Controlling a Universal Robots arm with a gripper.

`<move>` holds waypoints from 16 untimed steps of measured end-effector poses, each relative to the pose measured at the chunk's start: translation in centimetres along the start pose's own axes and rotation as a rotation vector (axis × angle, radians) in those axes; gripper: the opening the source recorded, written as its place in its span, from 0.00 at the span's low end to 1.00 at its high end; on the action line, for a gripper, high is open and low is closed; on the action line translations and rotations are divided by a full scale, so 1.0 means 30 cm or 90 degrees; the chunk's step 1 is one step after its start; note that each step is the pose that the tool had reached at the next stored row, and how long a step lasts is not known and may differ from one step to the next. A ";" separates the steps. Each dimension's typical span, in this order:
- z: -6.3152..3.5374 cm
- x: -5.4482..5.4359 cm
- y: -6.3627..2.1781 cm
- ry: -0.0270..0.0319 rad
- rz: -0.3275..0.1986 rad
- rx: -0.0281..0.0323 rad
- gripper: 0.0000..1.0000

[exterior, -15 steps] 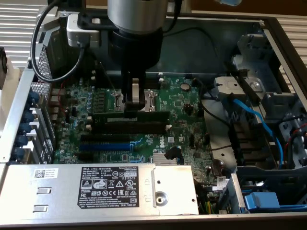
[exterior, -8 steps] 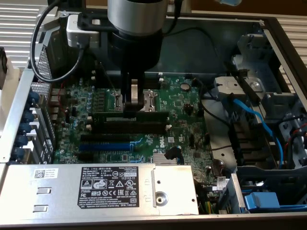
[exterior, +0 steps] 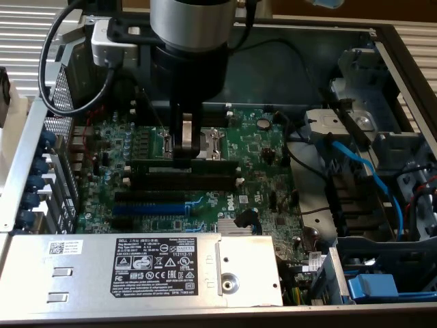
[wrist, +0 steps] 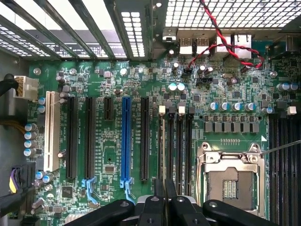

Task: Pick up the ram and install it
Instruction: 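Insert the ram into the slot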

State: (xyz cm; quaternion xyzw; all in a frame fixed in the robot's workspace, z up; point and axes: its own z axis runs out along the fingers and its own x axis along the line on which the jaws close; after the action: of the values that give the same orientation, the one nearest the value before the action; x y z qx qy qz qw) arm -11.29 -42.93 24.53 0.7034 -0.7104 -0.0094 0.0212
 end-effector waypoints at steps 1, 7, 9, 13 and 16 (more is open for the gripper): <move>0.000 0.000 0.001 0.0000 0.000 0.0000 0.12; 0.006 0.000 0.001 0.0000 0.000 0.0000 0.12; 0.009 0.000 0.001 0.0000 0.000 0.0000 0.12; 0.017 0.000 0.001 0.0000 0.000 0.0000 0.12; 0.017 0.000 0.001 0.0003 0.000 -0.0001 0.12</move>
State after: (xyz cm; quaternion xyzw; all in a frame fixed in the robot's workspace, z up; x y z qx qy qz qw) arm -11.35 -42.94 24.01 0.7034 -0.7104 -0.0094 0.0214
